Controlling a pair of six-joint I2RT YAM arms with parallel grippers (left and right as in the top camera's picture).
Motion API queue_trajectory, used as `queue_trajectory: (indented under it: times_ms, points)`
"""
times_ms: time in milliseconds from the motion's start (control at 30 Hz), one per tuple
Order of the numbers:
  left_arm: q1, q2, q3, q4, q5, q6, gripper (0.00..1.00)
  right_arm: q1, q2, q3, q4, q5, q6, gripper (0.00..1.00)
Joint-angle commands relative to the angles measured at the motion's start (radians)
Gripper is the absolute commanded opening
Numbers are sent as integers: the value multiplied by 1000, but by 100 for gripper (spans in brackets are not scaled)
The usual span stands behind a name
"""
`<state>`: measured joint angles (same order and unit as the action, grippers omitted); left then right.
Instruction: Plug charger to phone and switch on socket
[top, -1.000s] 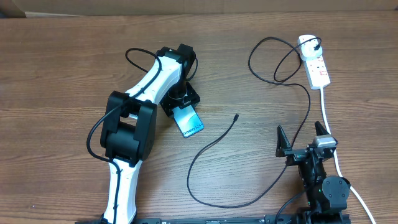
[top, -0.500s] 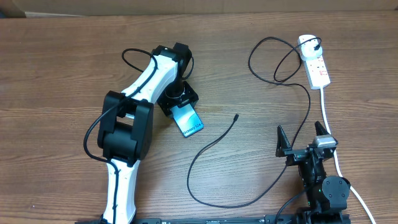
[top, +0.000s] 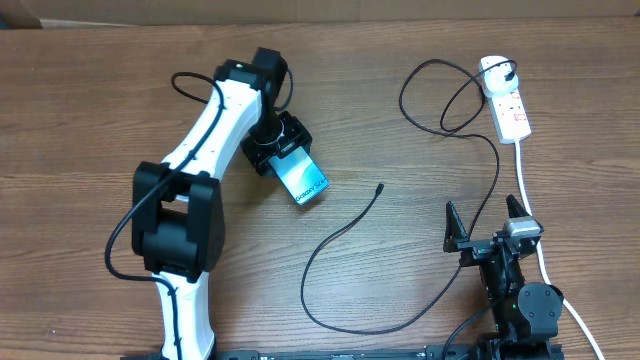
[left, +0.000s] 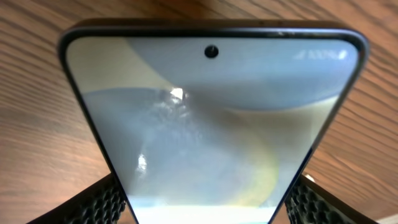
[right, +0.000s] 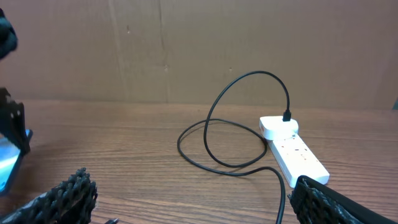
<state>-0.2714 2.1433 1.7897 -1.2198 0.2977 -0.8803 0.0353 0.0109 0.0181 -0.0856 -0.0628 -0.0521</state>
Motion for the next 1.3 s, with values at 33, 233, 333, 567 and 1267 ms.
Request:
queue_trajectory:
  times_ms: [33, 233, 333, 567, 1267]
  points:
    - [30, -63, 27, -2, 159, 24, 76, 7, -8, -10, 5, 10, -2, 100]
    - [71, -63, 26, -2, 288, 32, 77, 7, -8, -10, 5, 10, -2, 100]
    - [77, -63, 26, -3, 274, 50, 76, 7, -8, -10, 5, 10, -2, 100]
    - [69, -63, 26, -6, 85, 51, 77, 7, -8, -10, 5, 10, -2, 100]
    - [-194, -3, 25, 80, -537, -492, 100, 7, -8, -10, 5, 10, -2, 100]
